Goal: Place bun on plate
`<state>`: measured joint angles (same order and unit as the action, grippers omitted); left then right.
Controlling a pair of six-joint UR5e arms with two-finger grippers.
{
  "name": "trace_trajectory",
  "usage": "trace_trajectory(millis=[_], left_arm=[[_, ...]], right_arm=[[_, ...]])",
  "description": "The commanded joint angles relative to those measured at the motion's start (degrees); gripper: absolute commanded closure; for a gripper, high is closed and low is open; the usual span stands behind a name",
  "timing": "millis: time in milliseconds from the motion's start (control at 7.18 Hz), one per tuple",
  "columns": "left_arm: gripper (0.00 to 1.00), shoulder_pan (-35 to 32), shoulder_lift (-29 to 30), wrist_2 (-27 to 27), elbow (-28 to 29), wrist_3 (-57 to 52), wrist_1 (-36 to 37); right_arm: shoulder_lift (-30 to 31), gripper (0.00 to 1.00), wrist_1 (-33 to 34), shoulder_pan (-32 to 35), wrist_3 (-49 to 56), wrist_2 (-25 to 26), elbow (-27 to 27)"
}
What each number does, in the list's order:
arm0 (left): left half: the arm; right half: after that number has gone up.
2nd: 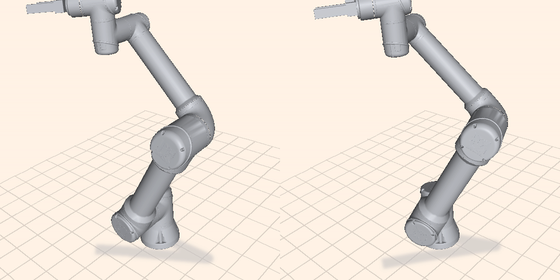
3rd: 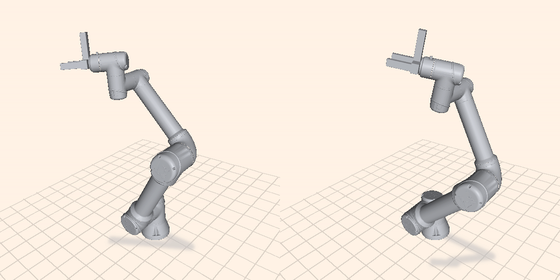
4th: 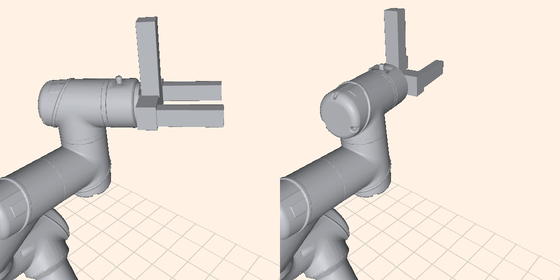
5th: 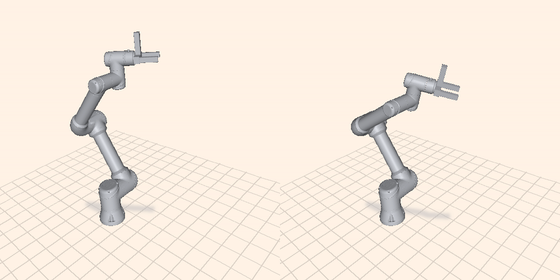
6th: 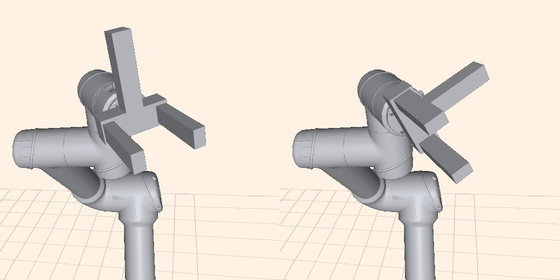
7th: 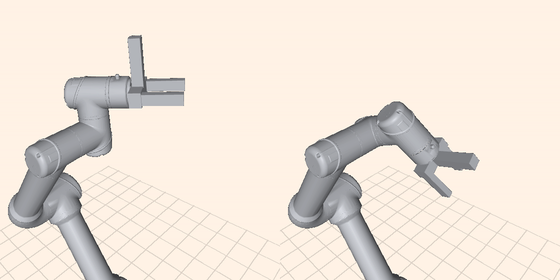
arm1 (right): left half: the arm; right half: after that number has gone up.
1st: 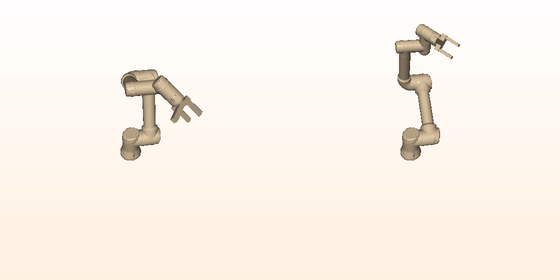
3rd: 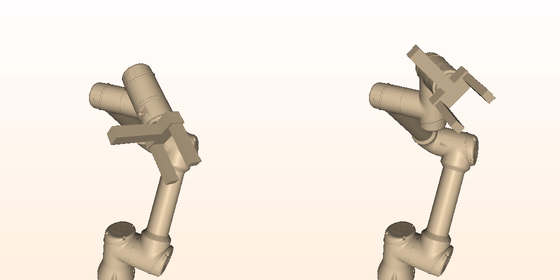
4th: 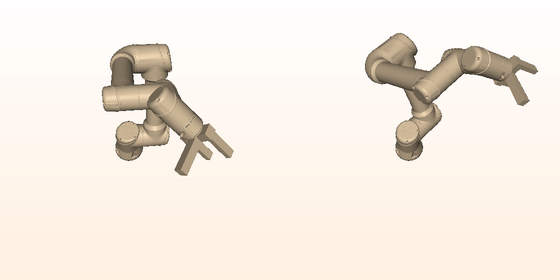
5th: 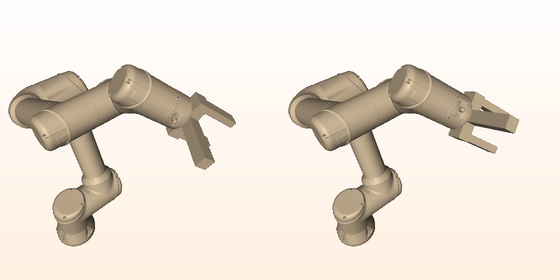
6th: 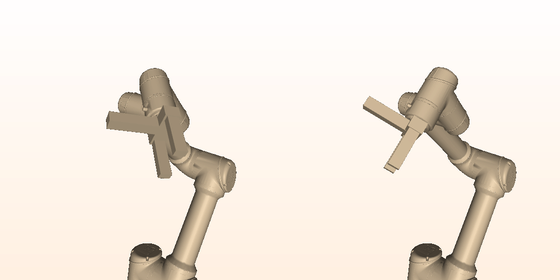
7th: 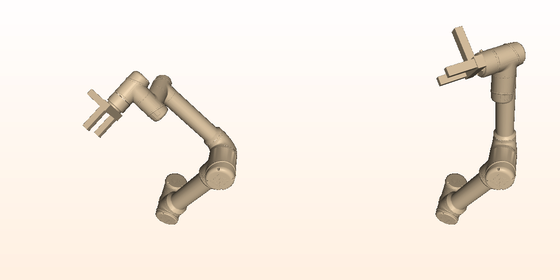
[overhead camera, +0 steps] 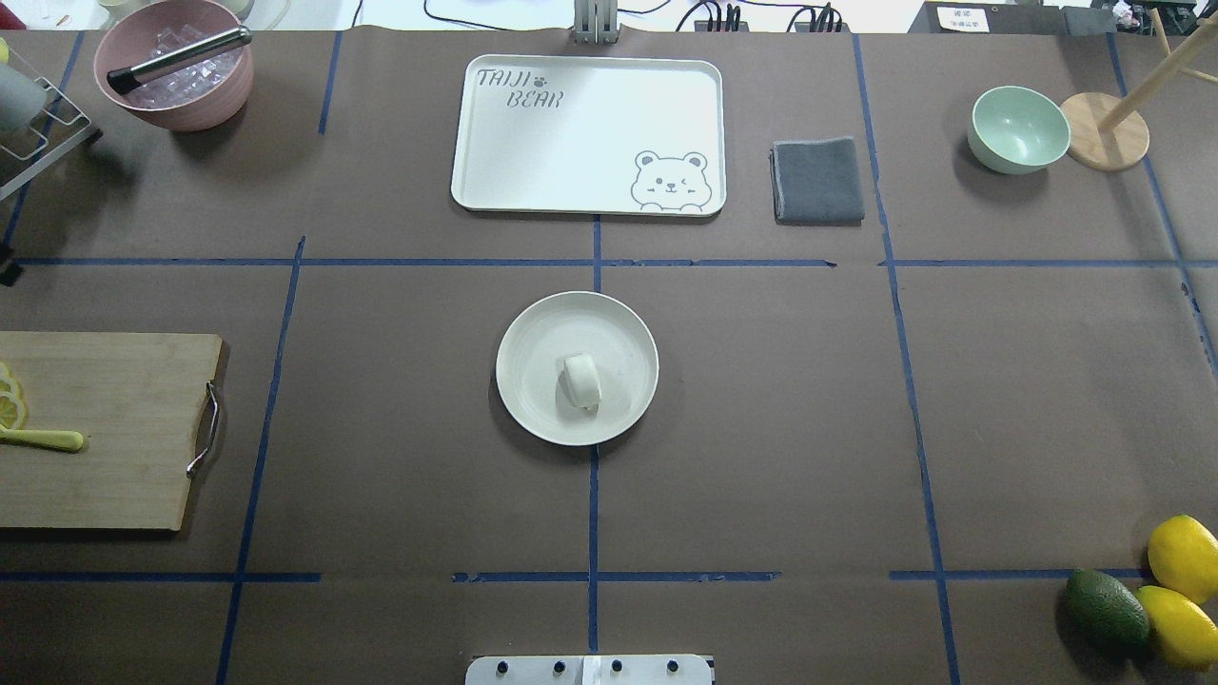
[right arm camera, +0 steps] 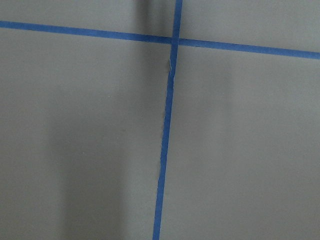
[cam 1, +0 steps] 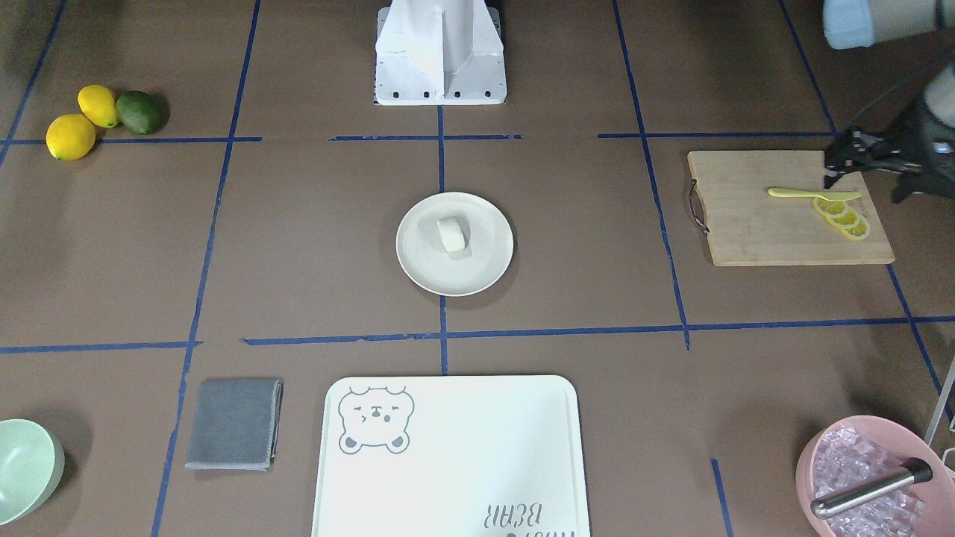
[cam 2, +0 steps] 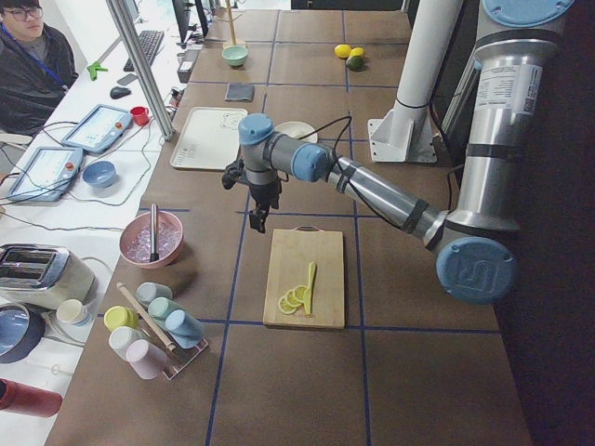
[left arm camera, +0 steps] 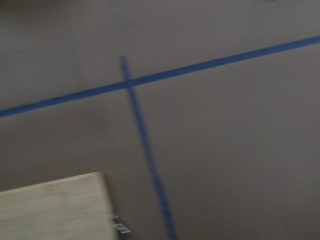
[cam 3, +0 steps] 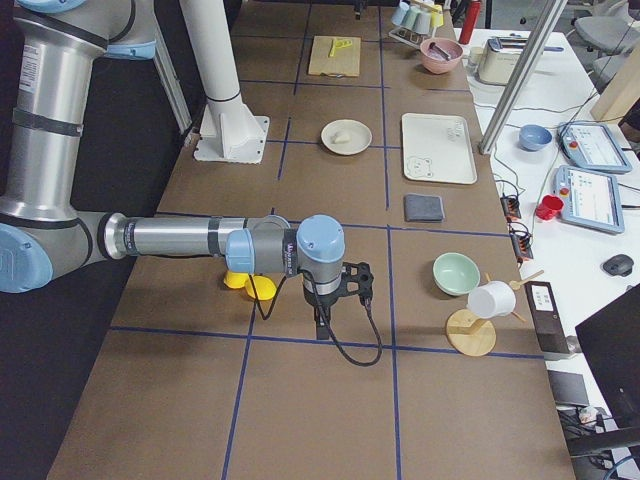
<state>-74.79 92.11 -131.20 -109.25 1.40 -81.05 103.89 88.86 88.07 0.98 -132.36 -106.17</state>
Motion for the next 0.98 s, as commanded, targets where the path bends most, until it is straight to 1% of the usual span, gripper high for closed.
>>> trace_trajectory(millis=[0, 139, 279, 418, 557, 697, 836], left_arm=[[0.0, -10.88, -3.86, -4.33, 9.3, -15.98, -0.6], [0.0, -11.16, -5.18, -3.55, 9.84, -15.91, -0.07], [0.0, -12.12, -5.97, 0.12, 10.8, -15.99, -0.33], [0.0, -13.87, -5.72, 1.28, 10.46, -15.21, -0.68], [0.0, -13.98, -5.72, 1.38, 9.94, -14.86, -0.6], [0.0, -13.89, -5.63, 1.56, 10.97, -14.94, -0.77], [0.0, -13.89, -5.98, 1.56, 10.72, -15.03, -0.77]], right_arm=[[0.0, 0.0, 0.0, 0.0, 0.07, 0.0, -0.09], [0.0, 0.0, 0.0, 0.0, 0.07, 0.0, -0.09], [0.0, 0.0, 0.0, 0.0, 0.07, 0.0, -0.17], [0.0, 0.0, 0.0, 0.0, 0.07, 0.0, -0.17], [0.0, 0.0, 0.0, 0.0, 0.07, 0.0, -0.26], [0.0, 0.0, 0.0, 0.0, 0.07, 0.0, -0.26], [0.0, 0.0, 0.0, 0.0, -0.02, 0.0, -0.18]])
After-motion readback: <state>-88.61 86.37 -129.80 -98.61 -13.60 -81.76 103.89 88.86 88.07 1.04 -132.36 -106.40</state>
